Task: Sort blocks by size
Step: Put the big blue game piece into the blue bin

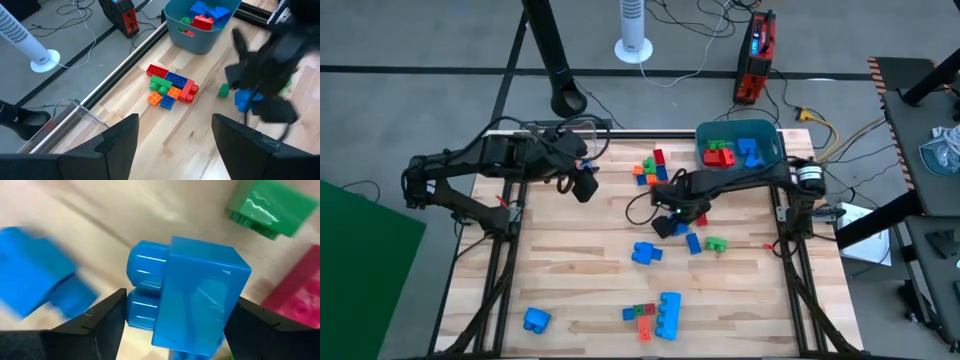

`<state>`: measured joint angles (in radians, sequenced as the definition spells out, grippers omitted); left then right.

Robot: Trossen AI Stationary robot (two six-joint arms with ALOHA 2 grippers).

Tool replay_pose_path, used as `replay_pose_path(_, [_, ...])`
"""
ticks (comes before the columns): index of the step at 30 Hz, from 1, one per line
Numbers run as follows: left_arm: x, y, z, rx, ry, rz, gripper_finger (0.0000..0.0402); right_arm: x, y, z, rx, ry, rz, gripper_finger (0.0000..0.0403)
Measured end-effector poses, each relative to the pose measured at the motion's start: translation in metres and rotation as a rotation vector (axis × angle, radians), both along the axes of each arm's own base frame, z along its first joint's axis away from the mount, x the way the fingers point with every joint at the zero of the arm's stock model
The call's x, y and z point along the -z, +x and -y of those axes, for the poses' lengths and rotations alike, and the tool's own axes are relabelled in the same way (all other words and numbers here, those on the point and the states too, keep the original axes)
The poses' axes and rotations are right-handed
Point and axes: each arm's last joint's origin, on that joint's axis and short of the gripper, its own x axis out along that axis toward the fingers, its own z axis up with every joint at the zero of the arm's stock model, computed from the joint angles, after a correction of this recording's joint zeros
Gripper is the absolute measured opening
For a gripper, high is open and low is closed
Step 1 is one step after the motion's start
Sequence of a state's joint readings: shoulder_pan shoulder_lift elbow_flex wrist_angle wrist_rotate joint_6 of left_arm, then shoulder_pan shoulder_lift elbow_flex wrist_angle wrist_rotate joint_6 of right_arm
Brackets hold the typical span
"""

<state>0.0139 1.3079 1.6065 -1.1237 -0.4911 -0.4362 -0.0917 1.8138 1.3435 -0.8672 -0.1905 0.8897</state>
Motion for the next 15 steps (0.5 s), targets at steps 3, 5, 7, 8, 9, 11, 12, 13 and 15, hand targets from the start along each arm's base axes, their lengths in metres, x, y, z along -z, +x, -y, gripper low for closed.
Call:
replay_pose_path(3, [0.001, 0.001, 0.000, -0.001, -0.001, -0.001, 0.0238, -0.027, -0.006, 0.002, -0.011, -0.011, 0.057, 0.0262])
replay_pose_path(5, [0.001, 0.001, 0.000, -0.002, -0.002, 0.001, 0.0238, -0.046, -0.014, 0.009, -0.004, -0.034, 0.096, 0.0255])
replay_pose_path(7, [0.001, 0.001, 0.000, -0.004, -0.004, 0.005, 0.0238, -0.061, -0.025, 0.023, 0.018, -0.074, 0.107, 0.0250])
replay_pose_path(8, [0.001, 0.001, 0.000, -0.007, -0.006, 0.008, 0.0238, -0.067, -0.033, 0.032, 0.034, -0.101, 0.098, 0.0250])
replay_pose_path(9, [0.001, 0.001, 0.000, -0.009, -0.008, 0.010, 0.0238, -0.072, -0.040, 0.041, 0.048, -0.131, 0.085, 0.0249])
replay_pose_path(11, [0.001, 0.001, 0.000, -0.014, -0.013, 0.014, 0.0238, -0.080, -0.056, 0.064, 0.090, -0.186, 0.044, 0.0249])
replay_pose_path(12, [0.001, 0.001, 0.000, -0.017, -0.016, 0.016, 0.0238, -0.083, -0.064, 0.076, 0.116, -0.203, 0.030, 0.0249])
replay_pose_path(13, [0.001, 0.001, 0.000, -0.020, -0.019, 0.018, 0.0238, -0.086, -0.072, 0.088, 0.138, -0.221, 0.020, 0.0249])
replay_pose_path(15, [0.001, 0.001, 0.000, -0.029, -0.027, 0.025, 0.0238, -0.091, -0.087, 0.110, 0.183, -0.264, 0.005, 0.0249])
